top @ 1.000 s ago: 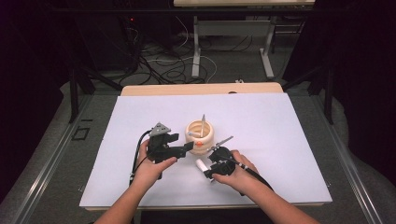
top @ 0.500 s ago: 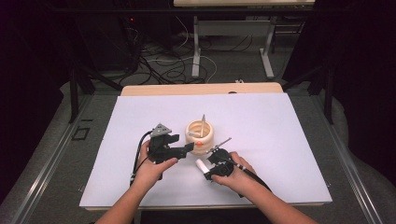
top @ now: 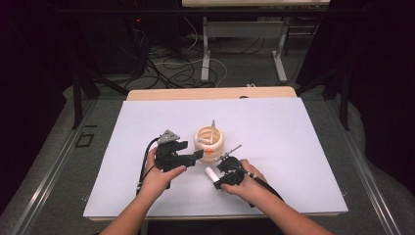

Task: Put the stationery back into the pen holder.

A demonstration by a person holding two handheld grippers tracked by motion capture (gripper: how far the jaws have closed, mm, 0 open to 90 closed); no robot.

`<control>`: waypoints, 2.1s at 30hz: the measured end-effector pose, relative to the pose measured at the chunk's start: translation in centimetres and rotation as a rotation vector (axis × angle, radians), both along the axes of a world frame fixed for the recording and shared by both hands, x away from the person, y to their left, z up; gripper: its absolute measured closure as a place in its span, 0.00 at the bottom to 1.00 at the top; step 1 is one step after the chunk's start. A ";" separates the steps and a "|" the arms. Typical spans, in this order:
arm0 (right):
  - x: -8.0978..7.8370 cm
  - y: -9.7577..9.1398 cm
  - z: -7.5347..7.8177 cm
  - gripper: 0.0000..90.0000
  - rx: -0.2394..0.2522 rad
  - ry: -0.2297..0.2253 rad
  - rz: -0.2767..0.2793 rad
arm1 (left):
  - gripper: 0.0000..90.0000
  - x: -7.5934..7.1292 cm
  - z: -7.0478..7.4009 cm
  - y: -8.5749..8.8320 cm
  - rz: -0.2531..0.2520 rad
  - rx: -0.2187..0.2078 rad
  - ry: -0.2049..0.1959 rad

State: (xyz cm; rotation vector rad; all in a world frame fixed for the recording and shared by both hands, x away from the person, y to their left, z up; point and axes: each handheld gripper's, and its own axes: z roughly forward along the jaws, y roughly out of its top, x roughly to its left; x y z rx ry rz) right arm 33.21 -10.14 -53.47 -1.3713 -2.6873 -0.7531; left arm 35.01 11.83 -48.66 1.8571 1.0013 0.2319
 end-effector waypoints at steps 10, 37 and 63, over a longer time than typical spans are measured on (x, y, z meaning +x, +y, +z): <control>0.5 -1.0 -0.3 0.79 0.099 0.009 -0.040 | 0.27 -0.1 0.0 -0.1 0.000 0.005 -0.006; -0.5 -3.2 1.3 0.79 0.209 -0.039 -0.012 | 0.27 -0.6 1.1 -0.2 -0.014 -0.004 -0.026; -1.3 -4.1 3.0 0.79 0.359 -0.200 -0.016 | 0.19 -1.6 2.4 -1.1 -0.009 -0.065 0.000</control>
